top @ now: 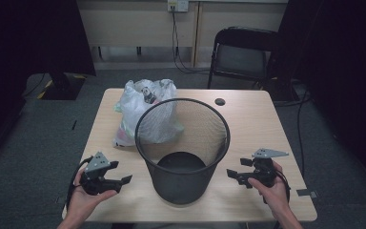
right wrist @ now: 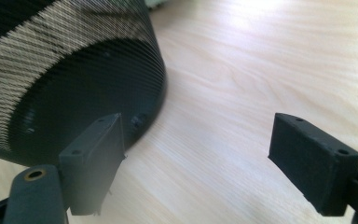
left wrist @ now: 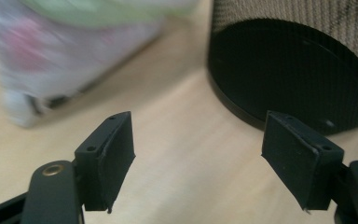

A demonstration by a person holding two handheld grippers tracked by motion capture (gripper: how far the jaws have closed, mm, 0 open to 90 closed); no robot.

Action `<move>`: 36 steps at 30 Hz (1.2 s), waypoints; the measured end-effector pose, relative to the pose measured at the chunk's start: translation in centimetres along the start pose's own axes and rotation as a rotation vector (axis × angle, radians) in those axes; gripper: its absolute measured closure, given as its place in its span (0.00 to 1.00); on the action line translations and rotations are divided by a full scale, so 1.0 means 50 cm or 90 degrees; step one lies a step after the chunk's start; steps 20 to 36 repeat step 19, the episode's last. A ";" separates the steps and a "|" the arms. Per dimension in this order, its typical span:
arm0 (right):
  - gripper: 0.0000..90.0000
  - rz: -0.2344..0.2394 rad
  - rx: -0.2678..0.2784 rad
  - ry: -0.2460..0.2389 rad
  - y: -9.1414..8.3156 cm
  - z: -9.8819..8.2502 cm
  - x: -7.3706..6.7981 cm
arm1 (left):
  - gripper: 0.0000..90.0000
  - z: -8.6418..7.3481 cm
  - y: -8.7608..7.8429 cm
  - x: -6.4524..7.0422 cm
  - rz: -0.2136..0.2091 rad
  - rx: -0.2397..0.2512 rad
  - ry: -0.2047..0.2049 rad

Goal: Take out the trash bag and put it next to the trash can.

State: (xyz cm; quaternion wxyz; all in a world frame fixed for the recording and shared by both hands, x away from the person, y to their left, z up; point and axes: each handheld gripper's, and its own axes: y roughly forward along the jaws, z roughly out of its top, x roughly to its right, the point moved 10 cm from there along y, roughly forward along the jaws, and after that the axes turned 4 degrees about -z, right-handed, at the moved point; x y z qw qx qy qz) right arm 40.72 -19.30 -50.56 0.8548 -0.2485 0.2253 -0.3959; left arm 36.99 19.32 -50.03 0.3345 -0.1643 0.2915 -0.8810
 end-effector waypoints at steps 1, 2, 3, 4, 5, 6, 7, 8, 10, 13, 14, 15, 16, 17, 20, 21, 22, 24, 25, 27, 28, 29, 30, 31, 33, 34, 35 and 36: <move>0.19 -0.009 -0.004 -0.002 0.002 -0.004 0.005 | 0.26 -0.010 0.011 0.004 0.000 -0.013 0.007; 0.19 -0.018 -0.005 -0.004 0.004 -0.007 0.009 | 0.25 -0.021 0.022 0.009 -0.002 -0.026 0.009; 0.19 -0.028 -0.007 -0.008 0.006 -0.011 0.014 | 0.25 -0.031 0.033 0.010 0.005 -0.042 0.014; 0.19 -0.043 -0.009 -0.011 0.008 -0.016 0.020 | 0.25 -0.038 0.043 0.013 0.007 -0.053 0.018; 0.19 -0.059 -0.015 -0.012 0.013 -0.023 0.027 | 0.25 -0.043 0.052 0.016 0.008 -0.052 0.013; 0.19 -0.072 -0.023 -0.012 0.019 -0.032 0.032 | 0.24 -0.049 0.061 0.016 0.015 -0.055 0.013; 0.19 -0.078 -0.035 -0.014 0.023 -0.041 0.035 | 0.24 -0.055 0.068 0.017 0.021 -0.066 0.012; 0.19 -0.085 -0.044 -0.019 0.027 -0.048 0.037 | 0.26 -0.060 0.074 0.019 0.024 -0.070 0.014; 0.20 -0.098 -0.068 -0.026 0.036 -0.062 0.043 | 0.28 -0.070 0.087 0.018 0.040 -0.088 0.025; 0.20 -0.127 -0.077 -0.017 0.047 -0.074 0.051 | 0.26 -0.084 0.107 0.015 0.039 -0.099 0.006; 0.20 -0.134 -0.075 -0.016 0.050 -0.074 0.053 | 0.20 -0.085 0.109 0.014 0.037 -0.099 0.000; 0.19 -0.140 -0.074 -0.019 0.052 -0.073 0.055 | 0.19 -0.083 0.110 0.013 0.040 -0.097 0.003; 0.19 -0.143 -0.075 -0.020 0.053 -0.074 0.054 | 0.19 -0.083 0.112 0.012 0.043 -0.093 0.003; 0.19 -0.142 -0.076 -0.019 0.056 -0.075 0.054 | 0.18 -0.083 0.112 0.011 0.046 -0.092 0.001; 0.18 -0.156 -0.086 -0.007 0.063 -0.081 0.058 | 0.16 -0.083 0.115 0.011 0.049 -0.085 0.000; 0.18 -0.156 -0.086 -0.007 0.063 -0.081 0.058 | 0.16 -0.083 0.115 0.011 0.049 -0.085 0.000; 0.18 -0.156 -0.086 -0.007 0.063 -0.081 0.058 | 0.16 -0.083 0.115 0.011 0.049 -0.085 0.000; 0.18 -0.156 -0.086 -0.007 0.063 -0.081 0.058 | 0.16 -0.083 0.115 0.011 0.049 -0.085 0.000; 0.18 -0.156 -0.086 -0.007 0.063 -0.081 0.058 | 0.16 -0.083 0.115 0.011 0.049 -0.085 0.000; 0.18 -0.156 -0.086 -0.007 0.063 -0.081 0.058 | 0.16 -0.083 0.115 0.011 0.049 -0.085 0.000; 0.18 -0.156 -0.086 -0.007 0.063 -0.081 0.058 | 0.16 -0.083 0.115 0.011 0.049 -0.085 0.000; 0.18 -0.156 -0.086 -0.007 0.063 -0.081 0.058 | 0.16 -0.083 0.115 0.011 0.049 -0.085 0.000; 0.18 -0.156 -0.086 -0.007 0.063 -0.081 0.058 | 0.16 -0.083 0.115 0.011 0.049 -0.085 0.000; 0.18 -0.156 -0.086 -0.007 0.063 -0.081 0.058 | 0.16 -0.083 0.115 0.011 0.049 -0.085 0.000; 0.18 -0.156 -0.086 -0.007 0.063 -0.081 0.058 | 0.16 -0.083 0.115 0.011 0.049 -0.085 0.000; 0.18 -0.156 -0.086 -0.007 0.063 -0.081 0.058 | 0.16 -0.083 0.115 0.011 0.049 -0.085 0.000; 0.18 -0.156 -0.086 -0.007 0.063 -0.081 0.058 | 0.16 -0.083 0.115 0.011 0.049 -0.085 0.000; 0.18 -0.156 -0.086 -0.007 0.063 -0.081 0.058 | 0.16 -0.083 0.115 0.011 0.049 -0.085 0.000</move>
